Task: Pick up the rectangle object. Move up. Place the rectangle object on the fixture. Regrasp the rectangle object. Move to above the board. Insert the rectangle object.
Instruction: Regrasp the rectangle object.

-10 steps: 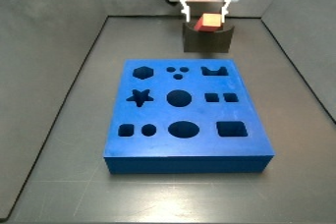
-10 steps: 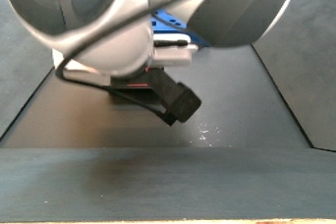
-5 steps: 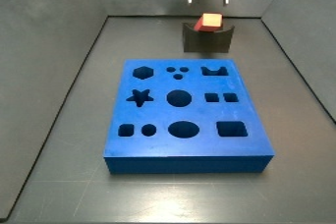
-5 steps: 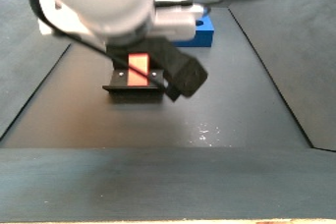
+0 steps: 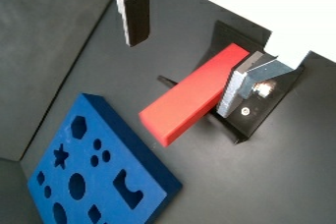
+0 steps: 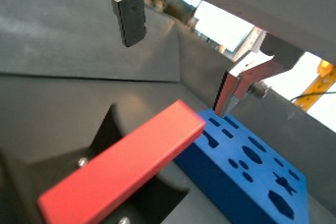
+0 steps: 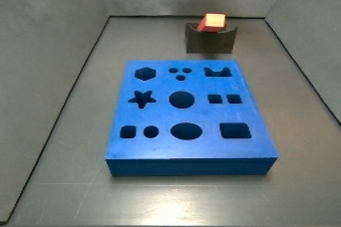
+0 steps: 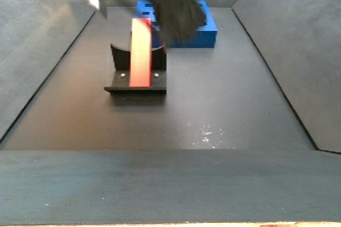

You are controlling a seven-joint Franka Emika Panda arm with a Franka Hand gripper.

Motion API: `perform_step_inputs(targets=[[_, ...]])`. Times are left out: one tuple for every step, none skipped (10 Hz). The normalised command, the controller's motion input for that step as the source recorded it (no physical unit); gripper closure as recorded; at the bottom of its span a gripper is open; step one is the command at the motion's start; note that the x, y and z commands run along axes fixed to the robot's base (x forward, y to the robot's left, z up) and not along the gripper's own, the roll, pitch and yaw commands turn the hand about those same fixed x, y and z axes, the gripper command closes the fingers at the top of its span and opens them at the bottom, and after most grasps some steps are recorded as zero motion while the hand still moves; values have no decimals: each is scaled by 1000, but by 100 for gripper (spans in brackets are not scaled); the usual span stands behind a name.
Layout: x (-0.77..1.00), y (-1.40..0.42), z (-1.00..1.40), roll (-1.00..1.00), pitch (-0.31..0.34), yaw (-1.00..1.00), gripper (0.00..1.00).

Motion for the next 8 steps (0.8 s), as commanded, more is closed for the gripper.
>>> perform_step_inputs(targets=[[-18, -1000, 756, 1000, 48, -4, 0], [-34, -1000, 689, 1000, 43, -4, 0], [-48, -1000, 603, 1000, 39, -4, 0], [-60, -1000, 487, 1000, 34, -4, 0], [-55, -770, 240, 1000, 27, -4, 0], [-53, -589, 120, 1000, 22, -3, 0], [-52, -404, 68, 1000, 16, -3, 0], [-52, -208, 48, 1000, 10, -2, 0]])
